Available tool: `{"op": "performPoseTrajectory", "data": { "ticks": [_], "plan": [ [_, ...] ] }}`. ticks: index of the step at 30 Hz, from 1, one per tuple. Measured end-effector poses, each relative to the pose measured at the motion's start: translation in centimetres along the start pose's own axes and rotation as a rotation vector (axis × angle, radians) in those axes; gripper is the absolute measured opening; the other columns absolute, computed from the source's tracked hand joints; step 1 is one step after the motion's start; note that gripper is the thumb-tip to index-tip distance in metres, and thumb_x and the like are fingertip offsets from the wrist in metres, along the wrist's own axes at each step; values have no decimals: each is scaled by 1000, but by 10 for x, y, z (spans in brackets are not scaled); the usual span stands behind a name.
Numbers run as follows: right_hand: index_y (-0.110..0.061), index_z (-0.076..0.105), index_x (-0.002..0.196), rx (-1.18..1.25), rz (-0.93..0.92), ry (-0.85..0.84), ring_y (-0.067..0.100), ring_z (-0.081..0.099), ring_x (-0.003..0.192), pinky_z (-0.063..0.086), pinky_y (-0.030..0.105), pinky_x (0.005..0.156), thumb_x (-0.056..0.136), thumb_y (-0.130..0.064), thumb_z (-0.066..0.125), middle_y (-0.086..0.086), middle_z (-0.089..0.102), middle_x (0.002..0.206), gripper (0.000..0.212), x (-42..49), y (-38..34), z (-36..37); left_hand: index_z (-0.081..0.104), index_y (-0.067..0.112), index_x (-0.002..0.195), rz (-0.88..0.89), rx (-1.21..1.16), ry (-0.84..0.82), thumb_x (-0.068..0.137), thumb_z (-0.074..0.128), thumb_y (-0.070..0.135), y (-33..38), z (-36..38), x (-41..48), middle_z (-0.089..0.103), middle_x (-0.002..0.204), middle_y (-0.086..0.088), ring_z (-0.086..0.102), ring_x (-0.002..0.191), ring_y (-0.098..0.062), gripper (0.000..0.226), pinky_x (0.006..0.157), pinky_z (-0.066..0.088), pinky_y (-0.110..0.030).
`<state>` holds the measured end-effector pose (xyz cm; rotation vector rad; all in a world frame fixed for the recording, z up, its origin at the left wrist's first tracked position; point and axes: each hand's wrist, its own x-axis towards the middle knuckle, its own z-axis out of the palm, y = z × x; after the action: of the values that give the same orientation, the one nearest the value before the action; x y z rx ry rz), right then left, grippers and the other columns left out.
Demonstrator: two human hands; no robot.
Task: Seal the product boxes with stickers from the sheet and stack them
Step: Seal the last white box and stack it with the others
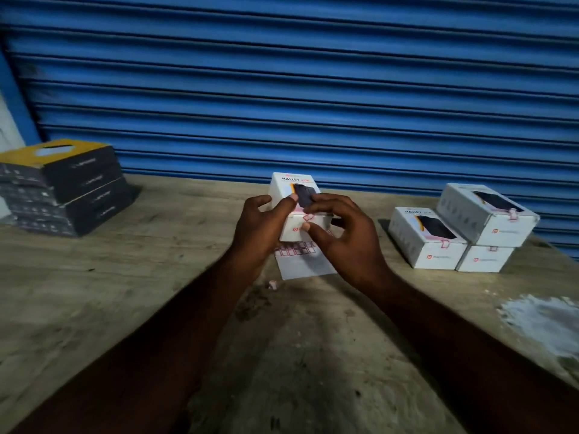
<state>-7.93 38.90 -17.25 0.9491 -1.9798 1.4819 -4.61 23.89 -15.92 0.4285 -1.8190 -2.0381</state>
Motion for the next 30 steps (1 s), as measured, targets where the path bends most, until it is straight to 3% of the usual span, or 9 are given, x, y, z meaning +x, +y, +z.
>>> {"op": "performPoseTrajectory", "data": {
  "ticks": [3, 7, 12, 18, 23, 27, 30],
  "plan": [
    [-15, 73, 98, -6, 7, -14, 6, 62, 111, 51, 36, 96, 79, -8, 76, -5, 69, 112, 20, -1, -3, -1, 51, 32, 116, 29, 48, 16, 44, 73, 67, 2, -5, -2, 72, 112, -7, 75, 89, -22, 83, 83, 61, -47],
    [-21, 74, 93, -5, 53, -23, 11, 67, 101, 51, 43, 94, 80, -9, 78, -7, 72, 101, 18, 0, -2, -2, 50, 35, 112, 43, 73, 56, 53, 77, 62, 2, -8, -1, 72, 111, -6, 75, 85, -21, 71, 81, 62, -46],
    [-15, 76, 85, -31, 53, 1, 10, 66, 97, 51, 40, 92, 77, -14, 81, -6, 72, 96, 10, 0, -4, -3, 49, 33, 115, 48, 126, 63, 68, 82, 53, -1, -6, 2, 69, 116, -7, 74, 87, -23, 61, 77, 63, -47],
    [-18, 74, 86, -256, -152, -28, 16, 60, 96, 44, 31, 88, 82, -16, 77, -8, 72, 94, 5, -1, -6, -4, 49, 27, 123, 7, 61, 67, 79, 82, 39, -1, -7, 4, 67, 117, -10, 74, 84, -25, 56, 63, 63, -48],
    [-18, 73, 93, -416, -246, -83, 21, 57, 92, 47, 44, 80, 88, -22, 68, -4, 71, 94, 8, -3, -9, -8, 50, 26, 123, 37, 92, 120, 78, 82, 39, -3, -6, 4, 66, 116, -9, 73, 85, -26, 56, 63, 63, -49],
    [-16, 71, 93, -401, -258, -18, 20, 57, 87, 47, 39, 75, 89, -21, 67, -3, 71, 90, 7, 1, -22, -12, 51, 20, 128, 14, 44, 200, 80, 81, 36, -1, -15, 7, 61, 119, -9, 69, 92, -24, 59, 64, 63, -49],
    [-18, 70, 90, -361, -226, -36, 14, 55, 80, 46, 35, 73, 88, -20, 69, -7, 70, 88, 3, 3, -24, -13, 54, 17, 128, -39, 13, 131, 78, 79, 44, 3, -19, 10, 67, 114, -12, 74, 85, -25, 62, 64, 63, -47]
  ]
}}
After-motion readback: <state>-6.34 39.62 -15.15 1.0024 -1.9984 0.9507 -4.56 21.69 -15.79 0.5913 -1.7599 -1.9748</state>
